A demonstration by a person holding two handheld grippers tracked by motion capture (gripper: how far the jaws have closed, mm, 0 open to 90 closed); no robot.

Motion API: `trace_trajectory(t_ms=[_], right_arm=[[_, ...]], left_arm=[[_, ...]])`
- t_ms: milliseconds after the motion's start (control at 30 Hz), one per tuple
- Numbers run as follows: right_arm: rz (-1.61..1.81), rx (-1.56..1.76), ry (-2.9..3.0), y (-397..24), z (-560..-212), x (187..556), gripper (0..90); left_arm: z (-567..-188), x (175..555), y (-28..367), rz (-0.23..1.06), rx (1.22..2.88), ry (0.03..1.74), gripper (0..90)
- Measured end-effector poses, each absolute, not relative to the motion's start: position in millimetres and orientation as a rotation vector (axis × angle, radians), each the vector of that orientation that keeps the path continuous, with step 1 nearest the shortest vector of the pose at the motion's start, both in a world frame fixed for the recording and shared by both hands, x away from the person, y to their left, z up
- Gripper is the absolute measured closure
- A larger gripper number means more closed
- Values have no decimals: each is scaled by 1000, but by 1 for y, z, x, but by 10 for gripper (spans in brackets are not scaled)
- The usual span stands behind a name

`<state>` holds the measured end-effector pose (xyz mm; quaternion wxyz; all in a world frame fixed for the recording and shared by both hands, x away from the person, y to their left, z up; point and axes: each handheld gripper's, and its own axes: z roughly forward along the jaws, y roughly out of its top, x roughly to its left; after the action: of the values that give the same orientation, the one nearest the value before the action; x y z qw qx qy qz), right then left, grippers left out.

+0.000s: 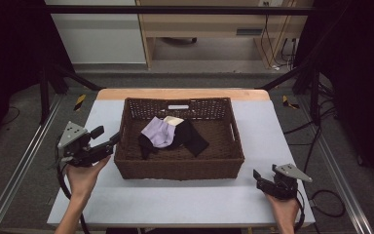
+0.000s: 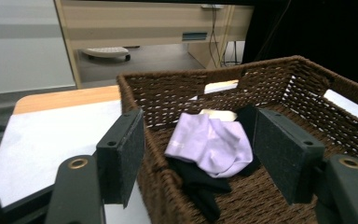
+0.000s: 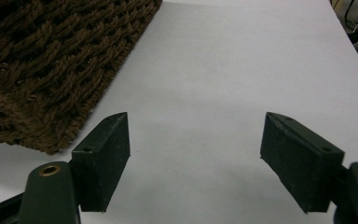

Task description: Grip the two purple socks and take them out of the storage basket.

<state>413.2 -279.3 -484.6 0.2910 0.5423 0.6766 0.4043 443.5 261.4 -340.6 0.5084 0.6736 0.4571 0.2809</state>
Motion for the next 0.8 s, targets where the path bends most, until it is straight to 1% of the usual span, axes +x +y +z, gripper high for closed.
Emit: trace_trajectory(t_ms=[500,800], right_arm=[[1060,1446,1819,-278,-485,414,248],[1028,1444,1835,-276,-485,416,252]], left_arm=[[-321,474,213,676,1673,1052,333],[-322,501,189,692,1709,1054,333]])
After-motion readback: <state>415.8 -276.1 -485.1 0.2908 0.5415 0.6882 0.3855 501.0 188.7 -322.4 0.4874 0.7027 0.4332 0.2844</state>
